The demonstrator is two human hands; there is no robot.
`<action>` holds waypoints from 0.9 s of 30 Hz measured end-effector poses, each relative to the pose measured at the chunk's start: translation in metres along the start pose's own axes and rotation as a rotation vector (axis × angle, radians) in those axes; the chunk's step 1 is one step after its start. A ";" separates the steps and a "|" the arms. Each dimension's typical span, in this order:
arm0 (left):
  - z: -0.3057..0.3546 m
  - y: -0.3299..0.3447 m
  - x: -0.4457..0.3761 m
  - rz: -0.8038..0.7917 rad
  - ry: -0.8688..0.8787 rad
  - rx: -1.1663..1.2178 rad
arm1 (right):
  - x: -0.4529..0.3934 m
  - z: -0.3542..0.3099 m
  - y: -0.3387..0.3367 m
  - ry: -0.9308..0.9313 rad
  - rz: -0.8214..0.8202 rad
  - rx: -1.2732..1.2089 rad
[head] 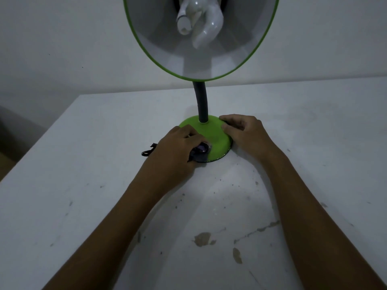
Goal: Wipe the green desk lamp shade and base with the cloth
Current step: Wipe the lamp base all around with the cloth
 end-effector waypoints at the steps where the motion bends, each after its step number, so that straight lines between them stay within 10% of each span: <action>1: -0.002 -0.002 0.000 -0.004 0.015 -0.013 | 0.000 0.000 0.000 -0.001 -0.002 0.001; 27: -0.018 -0.003 0.001 0.082 -0.037 -0.031 | -0.001 0.002 0.001 -0.009 0.001 -0.011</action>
Point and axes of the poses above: each hand's wrist, its own x-axis away from the middle knuckle, its own y-axis out of the palm, z = x × y, the point moved 1 cm from there along -x, towards the middle knuckle, and after that the axes turned 8 degrees about -y, right-handed, at the moved point
